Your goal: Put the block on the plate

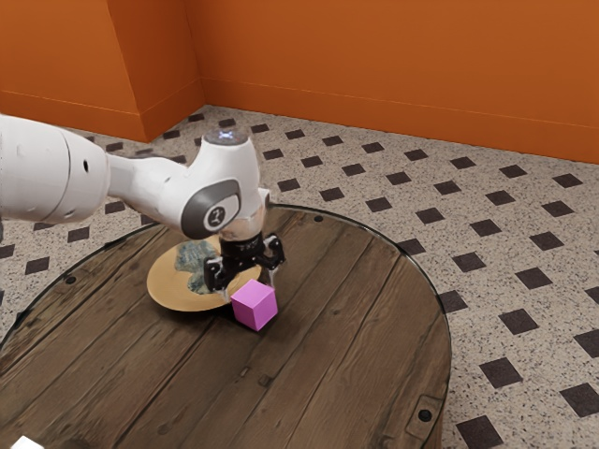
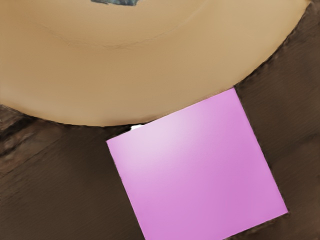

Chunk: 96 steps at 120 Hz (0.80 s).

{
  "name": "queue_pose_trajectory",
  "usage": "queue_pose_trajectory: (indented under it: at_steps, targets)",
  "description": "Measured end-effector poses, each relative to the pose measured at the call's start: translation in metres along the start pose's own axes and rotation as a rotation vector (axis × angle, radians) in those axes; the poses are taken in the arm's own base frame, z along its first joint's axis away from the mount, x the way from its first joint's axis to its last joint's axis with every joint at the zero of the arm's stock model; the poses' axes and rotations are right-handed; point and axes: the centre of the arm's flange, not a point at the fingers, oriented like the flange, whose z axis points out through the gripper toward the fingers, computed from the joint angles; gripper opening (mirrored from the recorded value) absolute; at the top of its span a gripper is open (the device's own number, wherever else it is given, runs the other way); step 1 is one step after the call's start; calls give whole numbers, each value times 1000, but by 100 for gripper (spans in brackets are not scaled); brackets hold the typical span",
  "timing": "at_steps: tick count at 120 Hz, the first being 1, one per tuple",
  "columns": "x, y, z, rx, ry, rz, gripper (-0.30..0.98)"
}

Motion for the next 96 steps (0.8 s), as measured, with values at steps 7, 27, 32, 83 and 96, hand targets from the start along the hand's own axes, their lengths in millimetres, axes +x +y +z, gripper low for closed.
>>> queue_pose_trajectory:
  at_steps: [7, 27, 32, 83, 96]
  targets:
    - [3, 1, 4, -11, 6, -69, 69]
    - [6, 5, 20, -17, 11, -227, 69]
    - [7, 7, 27, -12, 13, -258, 69]
    - [13, 24, 46, -20, 27, -480, 69]
    - [14, 24, 48, -18, 27, -517, 69]
